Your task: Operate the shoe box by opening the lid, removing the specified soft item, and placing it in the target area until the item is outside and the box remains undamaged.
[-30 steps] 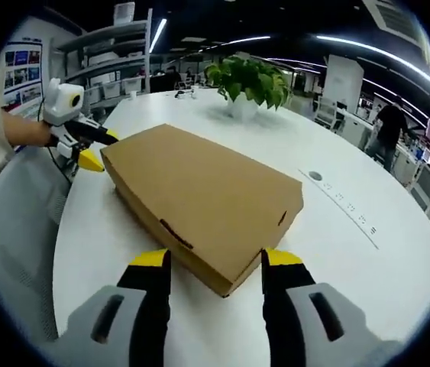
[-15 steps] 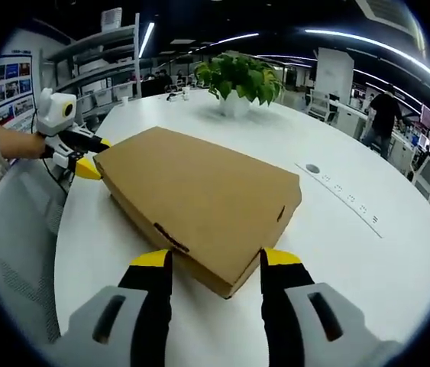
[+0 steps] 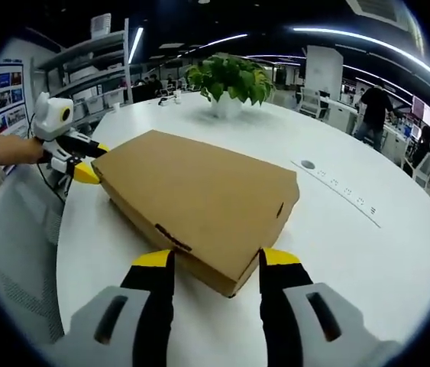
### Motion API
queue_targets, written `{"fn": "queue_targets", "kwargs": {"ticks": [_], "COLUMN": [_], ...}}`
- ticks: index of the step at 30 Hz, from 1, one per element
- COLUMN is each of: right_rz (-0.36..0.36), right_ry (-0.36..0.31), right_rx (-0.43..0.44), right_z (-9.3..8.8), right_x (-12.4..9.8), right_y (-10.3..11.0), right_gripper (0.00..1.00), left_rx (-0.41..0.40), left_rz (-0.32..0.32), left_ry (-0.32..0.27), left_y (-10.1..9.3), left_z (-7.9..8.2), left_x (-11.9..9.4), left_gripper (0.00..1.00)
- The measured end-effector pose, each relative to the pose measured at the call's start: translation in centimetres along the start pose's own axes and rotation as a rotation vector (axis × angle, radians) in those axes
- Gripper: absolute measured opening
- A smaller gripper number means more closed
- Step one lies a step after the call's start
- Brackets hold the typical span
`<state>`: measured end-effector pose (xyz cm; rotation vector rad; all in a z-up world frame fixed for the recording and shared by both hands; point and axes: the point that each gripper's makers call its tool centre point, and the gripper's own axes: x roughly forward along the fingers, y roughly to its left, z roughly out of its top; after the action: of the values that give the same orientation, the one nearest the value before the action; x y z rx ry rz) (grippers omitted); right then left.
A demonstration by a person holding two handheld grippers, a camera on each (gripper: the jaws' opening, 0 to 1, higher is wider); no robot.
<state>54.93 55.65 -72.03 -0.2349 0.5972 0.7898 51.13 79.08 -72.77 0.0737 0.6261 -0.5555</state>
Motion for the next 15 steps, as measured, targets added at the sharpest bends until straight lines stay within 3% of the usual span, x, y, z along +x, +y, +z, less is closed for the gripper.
{"fn": "queue_targets", "kwargs": {"ticks": [15], "right_rz": [-0.062], "right_ry": [-0.011], "right_rx": [0.049], "right_z": [0.1], "right_x": [0.1], "right_y": [2.2], "right_gripper": [0.4], "left_rx": [0.049], "left_rz": [-0.058], "left_ry": [0.075], "left_y": [1.7], "left_z": [0.0], "left_x": [-0.4], "left_gripper": [0.49]}}
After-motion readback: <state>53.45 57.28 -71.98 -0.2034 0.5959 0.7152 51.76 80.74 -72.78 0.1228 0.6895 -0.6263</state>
